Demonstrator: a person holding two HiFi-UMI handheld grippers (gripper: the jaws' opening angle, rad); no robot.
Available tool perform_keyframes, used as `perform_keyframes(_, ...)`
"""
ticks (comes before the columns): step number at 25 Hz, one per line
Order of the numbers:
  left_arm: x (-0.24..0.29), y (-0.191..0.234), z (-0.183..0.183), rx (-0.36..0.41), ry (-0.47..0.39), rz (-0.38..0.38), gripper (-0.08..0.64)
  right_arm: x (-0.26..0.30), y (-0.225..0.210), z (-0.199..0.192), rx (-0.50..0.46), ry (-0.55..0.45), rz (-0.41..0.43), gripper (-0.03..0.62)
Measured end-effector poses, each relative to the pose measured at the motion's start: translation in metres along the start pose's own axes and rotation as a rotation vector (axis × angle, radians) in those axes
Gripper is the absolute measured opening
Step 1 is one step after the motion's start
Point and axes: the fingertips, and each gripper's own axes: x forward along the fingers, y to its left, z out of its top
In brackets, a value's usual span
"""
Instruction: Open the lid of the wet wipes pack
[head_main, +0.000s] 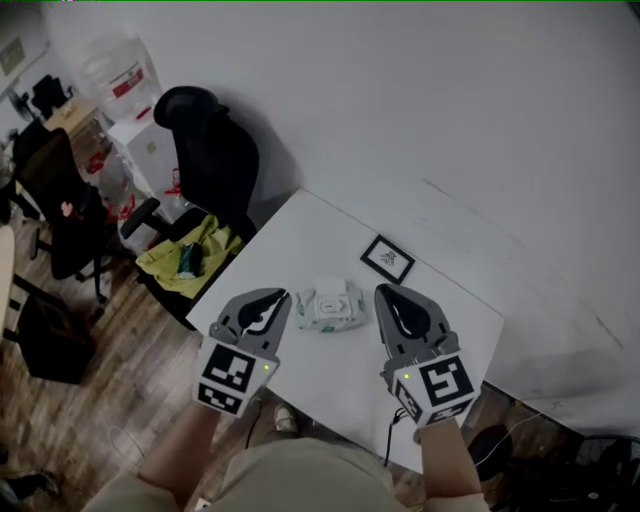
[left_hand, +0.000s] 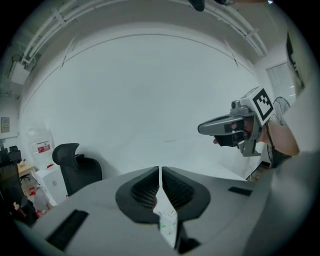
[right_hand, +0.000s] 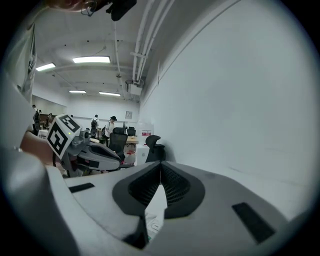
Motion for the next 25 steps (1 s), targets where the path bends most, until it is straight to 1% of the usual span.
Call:
perform_keyframes(3, -0.022, -0.010, 0.017, 0.006, -0.039, 0.000, 0.034, -0.031, 0.010, 0.020, 0.027, -0.052, 0.011, 0.026)
perform_keyframes(6, -0.048, -0.015, 0.032, 0.004, -0.079, 0.003, 0.034, -0.056, 0.024, 0.035, 0.025, -0.089, 0.013, 0.025)
perform_keyframes(11, -0.070, -0.020, 0.035, -0.007, -0.136, 0.031, 0.026, -0.083, 0.051, 0.027, 0.021, -0.060, 0.068, 0.025)
perform_keyframes(14, -0.078, -0.030, 0.026, -0.007, -0.109, 0.020, 0.023, -0.094, 0.062, 0.017, 0.034, -0.029, 0.080, 0.025)
perform_keyframes(17, -0.088, -0.038, 0.017, -0.005, -0.079, 0.013, 0.023, -0.101, 0.066, 0.016, 0.068, -0.032, 0.102, 0.025)
perform_keyframes(19, -0.091, -0.037, 0.014, 0.004, -0.073, 0.017, 0.023, -0.100, 0.063, 0.016, 0.063, -0.036, 0.100, 0.025)
perform_keyframes(22, -0.094, -0.035, 0.012, -0.003, -0.065, 0.033, 0.023, -0.097, 0.058, 0.012, 0.063, -0.035, 0.094, 0.025)
perform_keyframes(25, -0.101, -0.031, 0.015, -0.009, -0.076, 0.055, 0.023, -0.099, 0.056, 0.015, 0.042, -0.030, 0.088, 0.025)
